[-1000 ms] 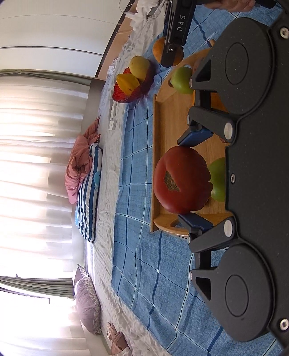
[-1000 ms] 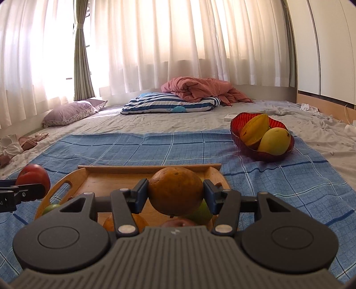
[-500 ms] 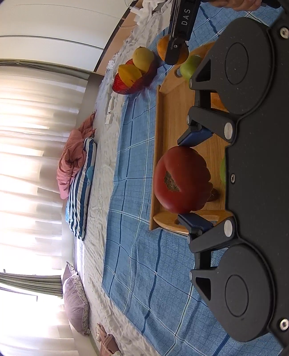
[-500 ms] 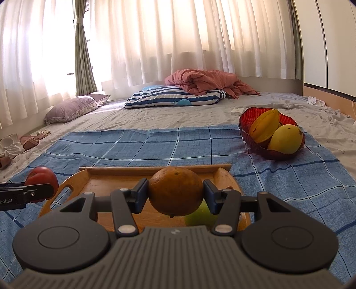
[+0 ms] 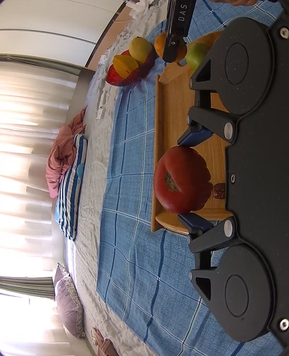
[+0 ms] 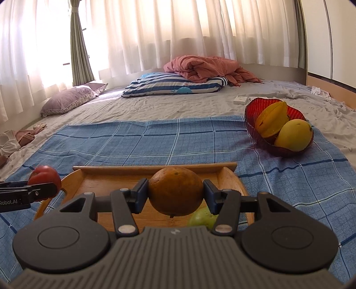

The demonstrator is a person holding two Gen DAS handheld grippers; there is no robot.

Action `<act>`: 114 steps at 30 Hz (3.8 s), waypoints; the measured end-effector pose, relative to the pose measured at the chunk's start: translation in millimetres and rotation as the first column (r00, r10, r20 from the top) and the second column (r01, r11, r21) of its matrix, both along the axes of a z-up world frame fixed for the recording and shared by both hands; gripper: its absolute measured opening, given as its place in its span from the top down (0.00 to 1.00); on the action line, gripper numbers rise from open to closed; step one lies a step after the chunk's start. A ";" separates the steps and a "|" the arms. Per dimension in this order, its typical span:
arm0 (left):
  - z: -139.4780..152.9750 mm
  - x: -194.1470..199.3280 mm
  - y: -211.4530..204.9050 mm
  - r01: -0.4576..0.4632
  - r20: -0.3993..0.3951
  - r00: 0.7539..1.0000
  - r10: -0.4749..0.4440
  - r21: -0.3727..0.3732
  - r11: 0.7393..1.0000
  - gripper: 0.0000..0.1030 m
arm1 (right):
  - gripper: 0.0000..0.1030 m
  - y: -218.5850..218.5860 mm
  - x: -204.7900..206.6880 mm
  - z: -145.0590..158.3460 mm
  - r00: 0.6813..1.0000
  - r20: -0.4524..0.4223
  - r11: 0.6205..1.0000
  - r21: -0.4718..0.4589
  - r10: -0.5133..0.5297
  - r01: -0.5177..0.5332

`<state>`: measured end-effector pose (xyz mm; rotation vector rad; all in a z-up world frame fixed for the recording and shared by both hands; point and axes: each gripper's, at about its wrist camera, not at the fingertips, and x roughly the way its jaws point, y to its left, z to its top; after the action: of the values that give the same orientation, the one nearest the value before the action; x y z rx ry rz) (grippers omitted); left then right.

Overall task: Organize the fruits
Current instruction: 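Lift and carry the tomato with the left tool while the right tool carries the orange over the tray, then lower the tomato onto the tray and open the left tool while the right tool holds the orange, then lower the small orange onto the tray and open the right tool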

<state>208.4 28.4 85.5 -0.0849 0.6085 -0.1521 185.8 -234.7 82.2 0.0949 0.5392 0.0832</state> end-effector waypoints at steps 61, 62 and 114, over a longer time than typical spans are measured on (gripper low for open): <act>-53.3 61.9 -7.7 -0.012 -0.146 0.989 0.019 0.053 0.999 0.39 | 0.44 31.9 72.7 -51.7 0.977 -0.210 0.996 -0.069 0.035 -0.051; -53.2 61.9 -7.8 -0.011 -0.146 0.989 0.019 0.054 0.998 0.39 | 0.44 32.0 72.9 -51.7 0.977 -0.211 0.996 -0.070 0.038 -0.054; -34.4 30.1 -9.3 0.000 -0.035 0.999 0.004 0.108 0.994 0.12 | 0.19 32.0 36.7 -37.9 0.980 -0.168 0.990 -0.074 0.107 -0.121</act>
<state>238.5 19.1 51.1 0.0167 0.6505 -0.1155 222.5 -202.7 44.3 -0.0117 0.7112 0.1653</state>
